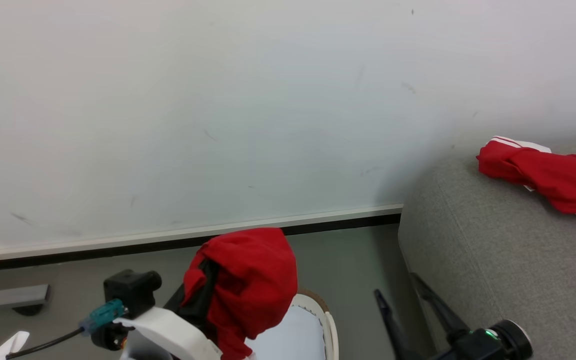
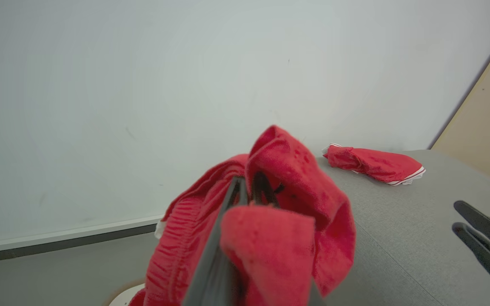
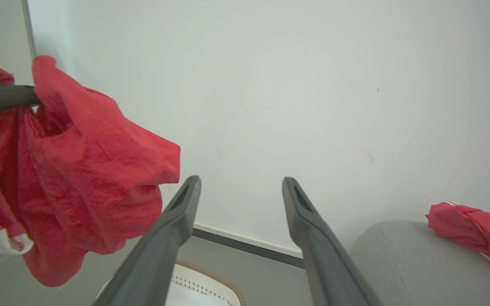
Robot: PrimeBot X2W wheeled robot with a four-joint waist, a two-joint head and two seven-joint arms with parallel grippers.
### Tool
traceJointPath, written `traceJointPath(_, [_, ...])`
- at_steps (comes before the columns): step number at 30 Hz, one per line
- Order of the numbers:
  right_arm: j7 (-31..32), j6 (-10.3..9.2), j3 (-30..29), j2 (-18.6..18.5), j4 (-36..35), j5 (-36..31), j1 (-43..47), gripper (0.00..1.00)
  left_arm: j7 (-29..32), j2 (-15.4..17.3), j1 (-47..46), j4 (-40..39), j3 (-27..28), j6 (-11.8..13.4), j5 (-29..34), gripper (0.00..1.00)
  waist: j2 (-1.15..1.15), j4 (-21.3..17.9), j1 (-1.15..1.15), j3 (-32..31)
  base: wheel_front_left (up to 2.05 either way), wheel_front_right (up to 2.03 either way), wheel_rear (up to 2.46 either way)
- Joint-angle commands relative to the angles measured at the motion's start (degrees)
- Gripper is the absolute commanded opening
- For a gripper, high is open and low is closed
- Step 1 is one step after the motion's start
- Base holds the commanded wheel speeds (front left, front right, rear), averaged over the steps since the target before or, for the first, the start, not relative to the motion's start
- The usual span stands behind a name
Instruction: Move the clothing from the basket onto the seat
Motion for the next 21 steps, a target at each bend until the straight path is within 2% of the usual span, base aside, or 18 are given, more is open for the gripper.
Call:
traceJointPath(1, [0.00,-0.12,2.22,-0.19,-0.57,-0.66,-1.55,1.00,0.54,0.98,1.07,-2.03,0.08,0.61,1.13,0.00,0.00,0.42,0.02,-0.21,0.00,0.00,0.00])
traceJointPath(10, [0.01,-0.13,17.37,-2.40,0.03,1.48,-10.28,1.00,3.22,1.76,1.25,-8.27,-1.84,1.68,1.95,0.00,0.00,0.50,0.02,0.02,0.00,0.00,0.00])
traceJointPath(11, [0.01,-0.13,17.37,-2.40,0.03,1.48,-10.28,1.00,3.22,1.76,1.25,-8.27,-1.84,1.68,1.95,0.00,0.00,0.50,0.02,0.02,0.00,0.00,0.00])
traceJointPath(18, [0.02,-0.12,26.91,-2.81,7.14,2.19,-17.63,1.00,5.17,0.57,-0.09,-10.61,-4.93,0.47,2.87,0.00,0.00,0.57,0.02,-0.01,0.00,0.00,0.00])
traceJointPath(21, [0.02,-0.12,29.11,-2.07,11.02,2.51,-20.04,1.00,5.99,-0.22,-0.53,-11.45,-6.57,-0.56,2.85,0.00,0.00,0.76,0.02,-0.07,0.00,0.00,0.00])
